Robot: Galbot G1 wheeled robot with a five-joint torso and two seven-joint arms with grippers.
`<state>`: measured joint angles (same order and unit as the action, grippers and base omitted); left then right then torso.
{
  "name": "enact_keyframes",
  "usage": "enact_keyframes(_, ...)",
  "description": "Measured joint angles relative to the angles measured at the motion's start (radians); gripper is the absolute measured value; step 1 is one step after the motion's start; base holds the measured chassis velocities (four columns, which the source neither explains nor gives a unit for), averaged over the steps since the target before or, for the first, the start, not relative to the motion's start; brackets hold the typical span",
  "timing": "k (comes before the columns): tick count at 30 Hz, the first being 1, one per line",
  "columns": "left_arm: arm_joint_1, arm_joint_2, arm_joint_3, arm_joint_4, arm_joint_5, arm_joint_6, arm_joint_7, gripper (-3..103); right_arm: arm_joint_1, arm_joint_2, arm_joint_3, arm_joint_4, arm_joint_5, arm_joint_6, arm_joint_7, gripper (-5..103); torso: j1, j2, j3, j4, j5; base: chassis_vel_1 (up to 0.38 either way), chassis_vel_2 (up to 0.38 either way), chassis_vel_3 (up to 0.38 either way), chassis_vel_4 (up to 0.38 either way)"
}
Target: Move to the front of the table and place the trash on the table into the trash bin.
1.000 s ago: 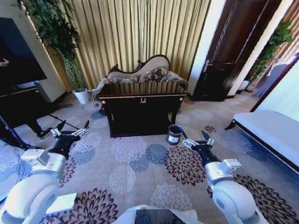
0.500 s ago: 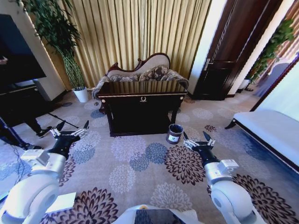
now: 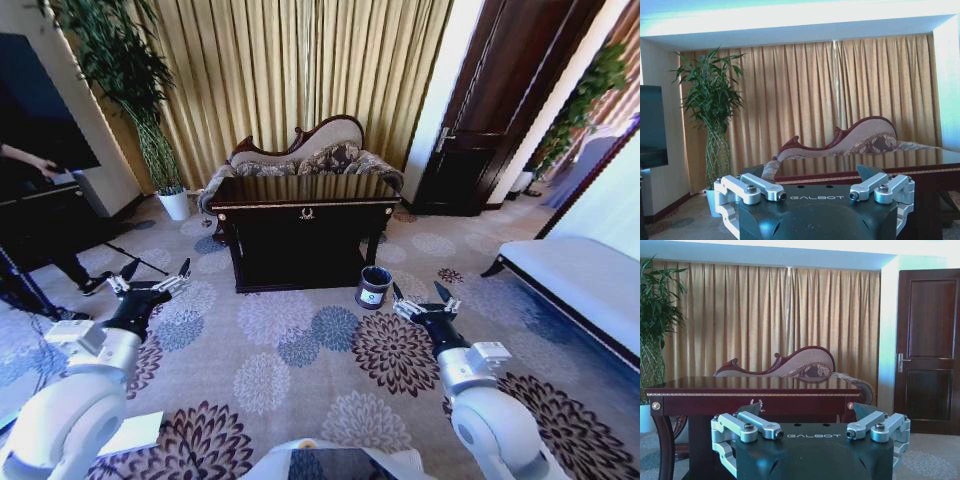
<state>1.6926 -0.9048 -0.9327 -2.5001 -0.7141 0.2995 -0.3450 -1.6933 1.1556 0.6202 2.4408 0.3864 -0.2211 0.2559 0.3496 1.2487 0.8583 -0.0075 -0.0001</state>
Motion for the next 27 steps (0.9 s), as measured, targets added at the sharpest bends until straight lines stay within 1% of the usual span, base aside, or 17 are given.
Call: enact_keyframes(27, 0.0, 0.0, 0.0, 0.0, 0.0, 0.001, 0.0, 100, 0.0, 0.0, 0.0, 0.001, 0.001, -0.001, 0.0, 100, 0.0, 0.0, 0.0, 0.0, 0.0001, 0.0, 0.0, 0.0, 0.0)
